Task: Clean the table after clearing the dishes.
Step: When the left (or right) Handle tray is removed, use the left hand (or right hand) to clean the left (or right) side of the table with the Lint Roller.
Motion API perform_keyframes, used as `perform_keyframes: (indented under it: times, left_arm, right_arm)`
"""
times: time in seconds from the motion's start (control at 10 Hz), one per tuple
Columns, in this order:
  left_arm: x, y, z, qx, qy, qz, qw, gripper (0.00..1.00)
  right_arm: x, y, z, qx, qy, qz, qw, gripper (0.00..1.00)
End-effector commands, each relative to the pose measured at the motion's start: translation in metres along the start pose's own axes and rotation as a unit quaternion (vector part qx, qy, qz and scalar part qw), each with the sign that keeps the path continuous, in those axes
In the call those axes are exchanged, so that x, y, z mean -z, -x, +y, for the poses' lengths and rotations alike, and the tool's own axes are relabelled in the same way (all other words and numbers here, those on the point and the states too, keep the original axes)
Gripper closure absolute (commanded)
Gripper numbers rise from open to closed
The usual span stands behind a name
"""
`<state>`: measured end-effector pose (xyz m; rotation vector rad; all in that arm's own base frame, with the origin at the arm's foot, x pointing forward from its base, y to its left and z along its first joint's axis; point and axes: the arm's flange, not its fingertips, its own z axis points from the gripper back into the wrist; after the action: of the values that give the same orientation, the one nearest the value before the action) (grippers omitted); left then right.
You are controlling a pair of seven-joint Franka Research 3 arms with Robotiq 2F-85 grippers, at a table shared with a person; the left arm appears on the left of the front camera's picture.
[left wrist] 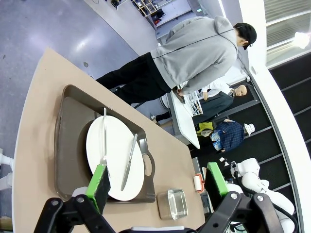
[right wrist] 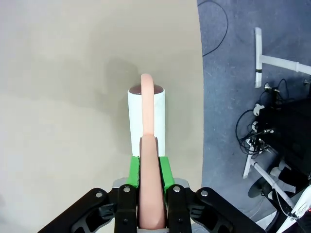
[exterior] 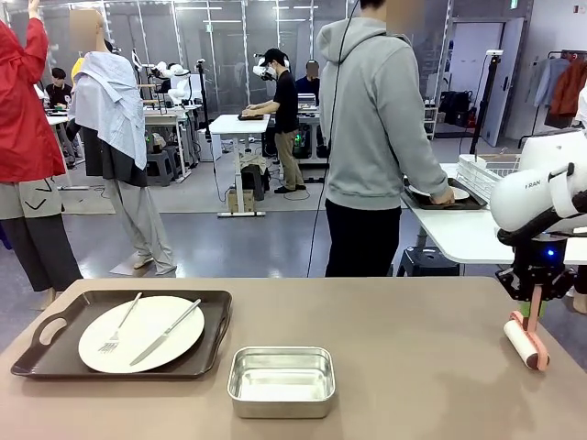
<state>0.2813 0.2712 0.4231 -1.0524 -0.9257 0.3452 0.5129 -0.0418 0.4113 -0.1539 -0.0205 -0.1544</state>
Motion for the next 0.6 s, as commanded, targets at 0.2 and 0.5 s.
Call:
perform_keyframes:
  times: [0.2,0.5]
  left_arm:
    - [-0.003,-0.004,0.0,0.001,0.01,-0.005,1.0,0.0]
    - [-0.003,-0.004,0.0,0.001,0.01,-0.005,1.0,0.0]
  right_arm:
    - [-0.042,0.048,-0.008,0.009,0.02,-0.048,0.999,0.8]
    - [-0.075,0.074,-0.006,-0.009,0.002,-0.083,0.997,0.8]
